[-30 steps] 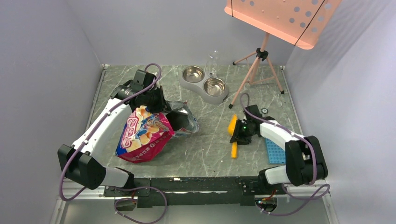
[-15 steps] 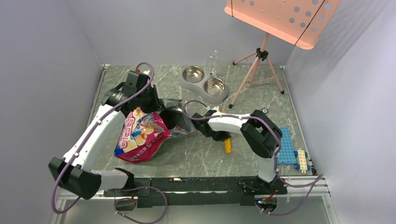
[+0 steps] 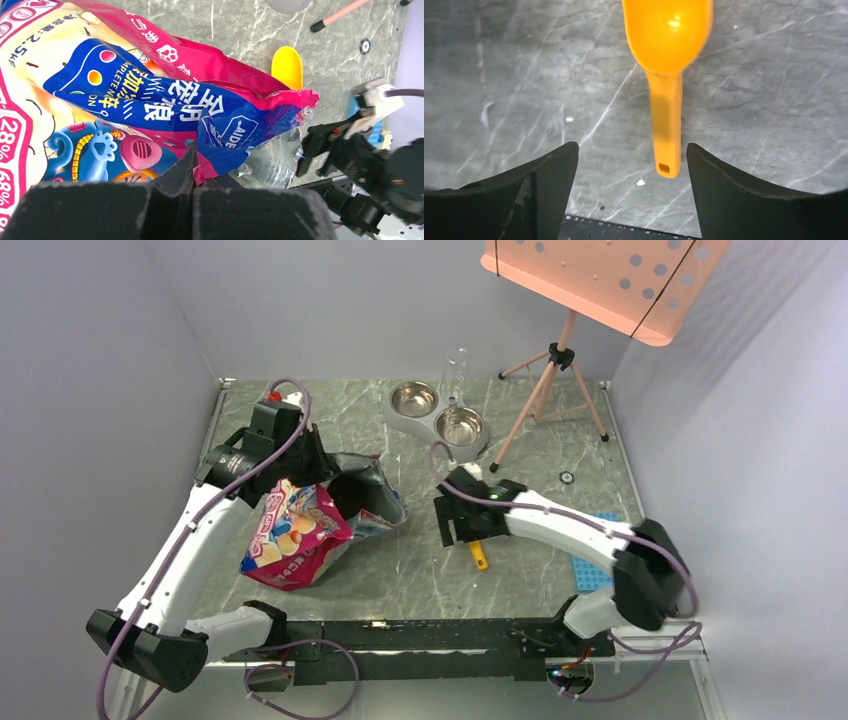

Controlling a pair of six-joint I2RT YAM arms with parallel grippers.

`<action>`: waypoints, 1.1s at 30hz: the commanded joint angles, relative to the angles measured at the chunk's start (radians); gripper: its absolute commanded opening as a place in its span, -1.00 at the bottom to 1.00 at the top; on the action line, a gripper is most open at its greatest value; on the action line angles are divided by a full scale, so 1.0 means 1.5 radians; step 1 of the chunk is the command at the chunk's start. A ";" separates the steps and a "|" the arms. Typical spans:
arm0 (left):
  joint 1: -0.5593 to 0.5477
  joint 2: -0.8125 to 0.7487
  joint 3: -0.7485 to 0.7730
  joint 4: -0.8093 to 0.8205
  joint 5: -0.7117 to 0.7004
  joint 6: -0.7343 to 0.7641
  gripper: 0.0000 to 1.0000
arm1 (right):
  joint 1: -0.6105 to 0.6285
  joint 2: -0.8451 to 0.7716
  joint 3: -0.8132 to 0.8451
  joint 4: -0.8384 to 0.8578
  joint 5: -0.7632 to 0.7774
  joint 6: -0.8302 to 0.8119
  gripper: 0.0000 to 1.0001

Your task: Serve the pet food

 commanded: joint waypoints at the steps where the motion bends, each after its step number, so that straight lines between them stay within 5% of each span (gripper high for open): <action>1: -0.046 -0.031 0.004 0.006 0.053 -0.018 -1.00 | -0.086 -0.144 -0.121 0.170 -0.219 -0.055 0.67; 7: -0.114 -0.049 0.014 -0.017 0.006 0.016 -1.00 | -0.228 -0.188 -0.245 0.341 -0.438 -0.125 0.68; 12: -0.153 -0.069 0.025 -0.041 -0.059 0.042 -1.00 | -0.228 -0.125 -0.257 0.397 -0.398 -0.153 0.58; 18: -0.160 -0.067 0.008 -0.044 -0.075 0.038 -1.00 | -0.079 -0.148 -0.311 0.496 -0.076 -0.104 0.26; 22: -0.160 -0.050 0.009 -0.044 -0.073 0.030 -1.00 | -0.001 -0.126 -0.369 0.603 0.032 -0.040 0.23; 28: -0.154 -0.026 0.028 -0.062 -0.066 0.024 -1.00 | 0.103 -0.079 -0.413 0.625 0.247 0.039 -0.11; 33: -0.133 -0.029 0.015 -0.090 -0.060 0.017 -1.00 | 0.169 -0.010 -0.431 0.689 0.347 0.076 -0.13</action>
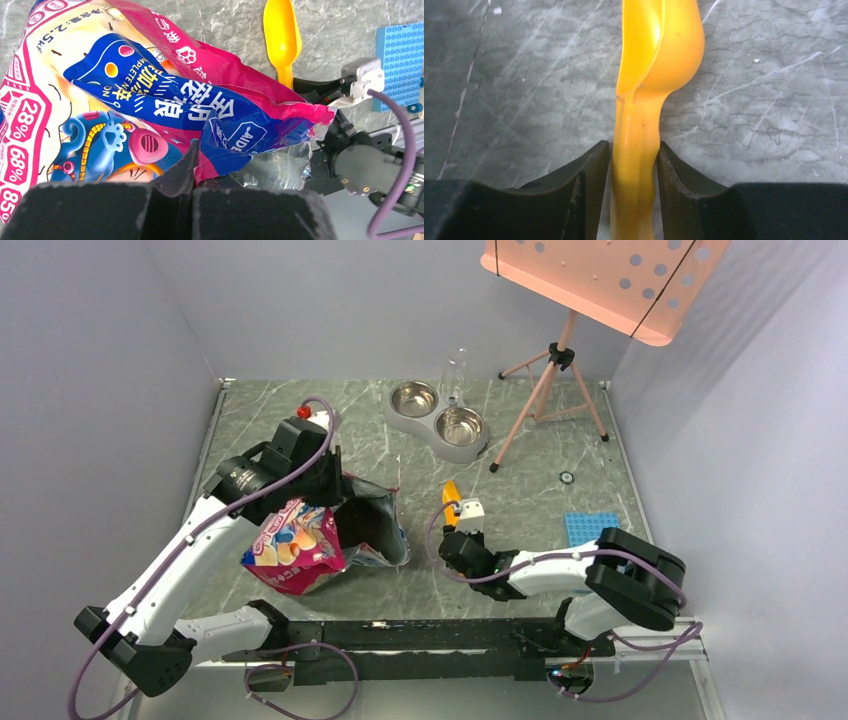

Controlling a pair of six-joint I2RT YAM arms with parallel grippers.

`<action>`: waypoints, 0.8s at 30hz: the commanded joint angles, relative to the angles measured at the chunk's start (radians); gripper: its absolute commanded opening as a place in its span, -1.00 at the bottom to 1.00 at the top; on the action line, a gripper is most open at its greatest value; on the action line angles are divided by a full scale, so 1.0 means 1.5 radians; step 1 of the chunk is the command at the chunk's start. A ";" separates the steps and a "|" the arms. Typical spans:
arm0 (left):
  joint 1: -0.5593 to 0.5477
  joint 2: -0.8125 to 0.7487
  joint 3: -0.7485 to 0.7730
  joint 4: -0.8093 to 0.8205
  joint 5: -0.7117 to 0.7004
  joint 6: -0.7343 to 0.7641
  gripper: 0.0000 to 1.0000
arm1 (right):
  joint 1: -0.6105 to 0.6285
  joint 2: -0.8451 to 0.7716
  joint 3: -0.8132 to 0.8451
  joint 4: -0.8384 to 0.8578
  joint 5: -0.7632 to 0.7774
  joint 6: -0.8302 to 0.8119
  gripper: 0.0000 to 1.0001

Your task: Serve the pet food

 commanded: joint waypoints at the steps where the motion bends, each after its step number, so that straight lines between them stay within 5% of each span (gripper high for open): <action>1: 0.023 -0.008 0.009 -0.033 0.006 -0.013 -1.00 | 0.045 0.092 -0.025 0.067 0.151 0.068 -0.16; 6: 0.047 -0.014 -0.018 -0.046 0.004 -0.011 -1.00 | 0.069 0.226 0.003 0.135 0.183 0.107 -0.66; 8: 0.048 -0.012 -0.035 -0.032 0.021 -0.010 -1.00 | 0.071 0.243 0.064 0.034 0.165 0.154 -1.00; 13: 0.048 -0.017 -0.038 -0.037 -0.004 -0.030 -1.00 | 0.097 0.106 0.171 -0.306 0.098 0.255 -1.00; 19: 0.060 -0.001 -0.007 -0.029 -0.024 -0.060 -1.00 | 0.062 -0.150 0.209 -0.478 -0.203 0.181 -1.00; 24: 0.072 0.028 0.001 -0.007 -0.048 -0.046 -1.00 | -0.020 -0.228 0.334 -0.656 -0.430 0.093 -1.00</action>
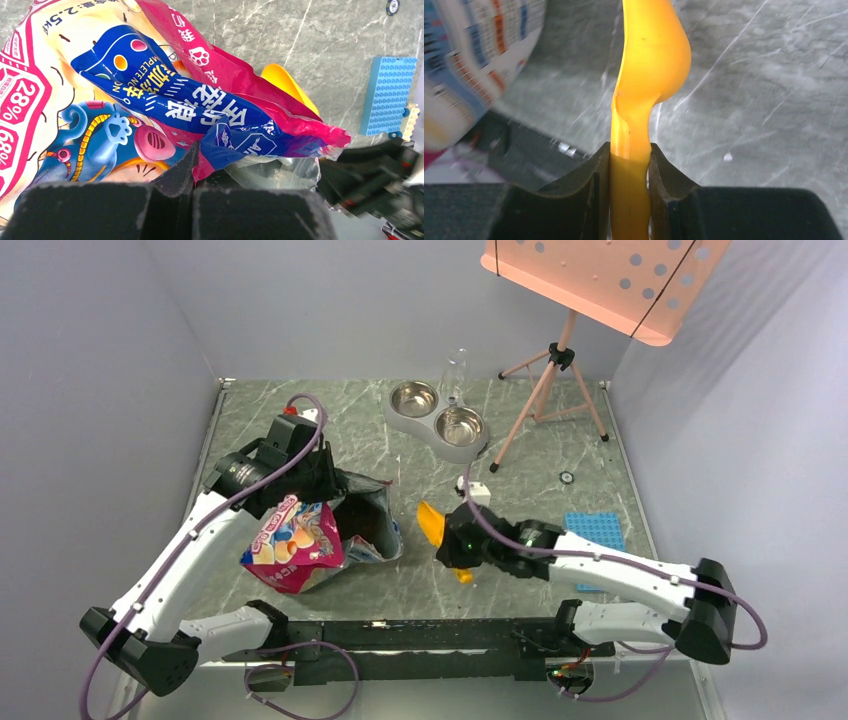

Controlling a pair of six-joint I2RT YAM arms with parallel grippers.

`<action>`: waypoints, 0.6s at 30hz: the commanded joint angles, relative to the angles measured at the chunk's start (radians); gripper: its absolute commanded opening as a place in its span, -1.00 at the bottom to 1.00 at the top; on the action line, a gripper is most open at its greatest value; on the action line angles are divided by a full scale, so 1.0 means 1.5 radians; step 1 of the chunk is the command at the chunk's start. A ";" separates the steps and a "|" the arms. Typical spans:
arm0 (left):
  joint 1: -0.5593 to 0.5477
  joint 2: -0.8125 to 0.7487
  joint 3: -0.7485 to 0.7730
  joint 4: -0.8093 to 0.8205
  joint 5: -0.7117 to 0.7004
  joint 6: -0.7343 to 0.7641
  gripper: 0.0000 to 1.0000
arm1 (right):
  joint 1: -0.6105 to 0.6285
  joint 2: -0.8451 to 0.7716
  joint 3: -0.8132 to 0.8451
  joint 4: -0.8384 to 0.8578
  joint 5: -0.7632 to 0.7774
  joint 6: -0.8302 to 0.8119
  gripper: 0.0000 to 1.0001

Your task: Serve the pet food

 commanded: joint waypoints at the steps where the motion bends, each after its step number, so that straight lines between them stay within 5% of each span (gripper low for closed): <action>1: 0.015 0.027 0.013 0.005 -0.065 0.019 -1.00 | -0.063 -0.042 0.152 -0.254 -0.237 -0.094 -1.00; 4: 0.015 0.035 0.004 0.043 -0.068 0.051 -1.00 | -0.064 -0.049 0.278 -0.407 -0.171 -0.137 -1.00; 8: 0.015 0.060 0.026 0.062 -0.067 0.091 -1.00 | -0.064 -0.048 0.367 -0.466 -0.199 -0.181 -1.00; 18: -0.003 0.073 0.039 0.097 0.015 0.096 -1.00 | -0.053 0.054 0.513 -0.362 -0.397 -0.230 -1.00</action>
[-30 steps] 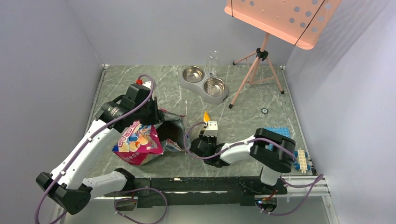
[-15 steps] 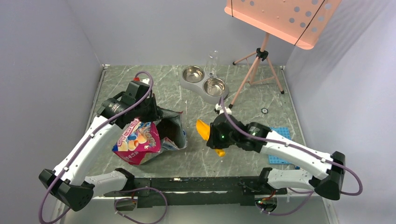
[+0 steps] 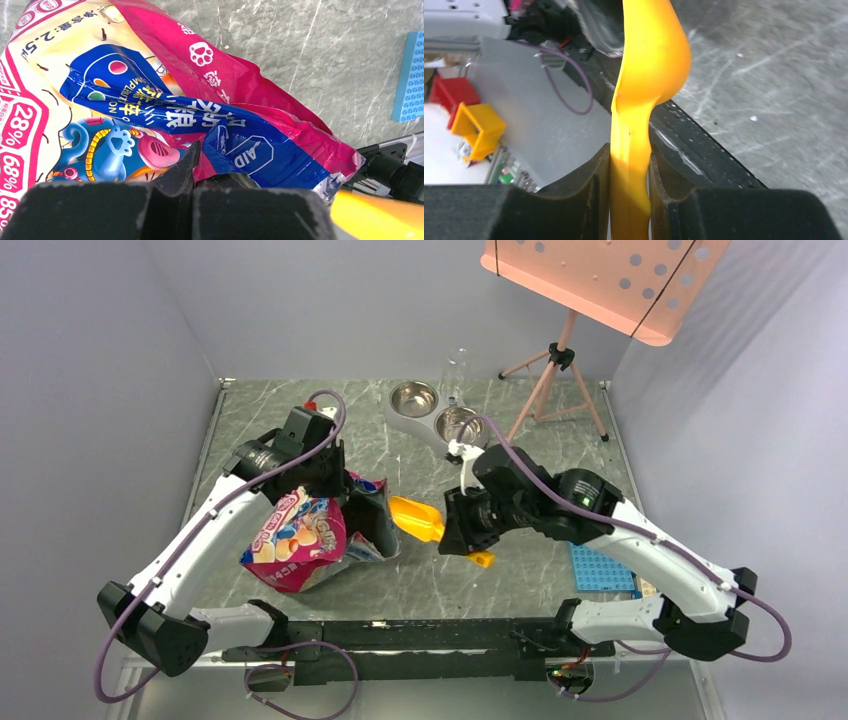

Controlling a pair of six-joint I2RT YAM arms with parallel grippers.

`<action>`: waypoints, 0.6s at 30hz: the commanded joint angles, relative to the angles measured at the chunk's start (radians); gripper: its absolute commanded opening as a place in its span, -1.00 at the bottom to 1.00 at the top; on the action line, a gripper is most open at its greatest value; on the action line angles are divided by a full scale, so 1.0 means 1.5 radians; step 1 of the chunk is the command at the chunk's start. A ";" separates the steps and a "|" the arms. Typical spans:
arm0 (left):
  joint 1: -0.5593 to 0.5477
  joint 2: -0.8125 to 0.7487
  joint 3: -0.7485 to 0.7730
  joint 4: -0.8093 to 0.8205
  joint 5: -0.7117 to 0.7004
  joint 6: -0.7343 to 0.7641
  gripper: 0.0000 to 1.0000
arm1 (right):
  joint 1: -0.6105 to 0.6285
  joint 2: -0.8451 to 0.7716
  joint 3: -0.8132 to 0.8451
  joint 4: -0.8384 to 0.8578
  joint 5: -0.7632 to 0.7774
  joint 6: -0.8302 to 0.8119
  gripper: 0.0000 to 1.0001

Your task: Serve the pet food

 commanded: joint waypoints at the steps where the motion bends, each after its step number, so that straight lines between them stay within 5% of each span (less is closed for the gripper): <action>1: -0.011 -0.004 0.024 0.086 0.008 0.018 -1.00 | 0.005 0.067 0.070 0.059 -0.113 -0.042 -1.00; 18: -0.014 -0.037 0.102 0.054 -0.133 0.011 -1.00 | 0.016 0.099 0.187 0.100 -0.145 -0.062 -1.00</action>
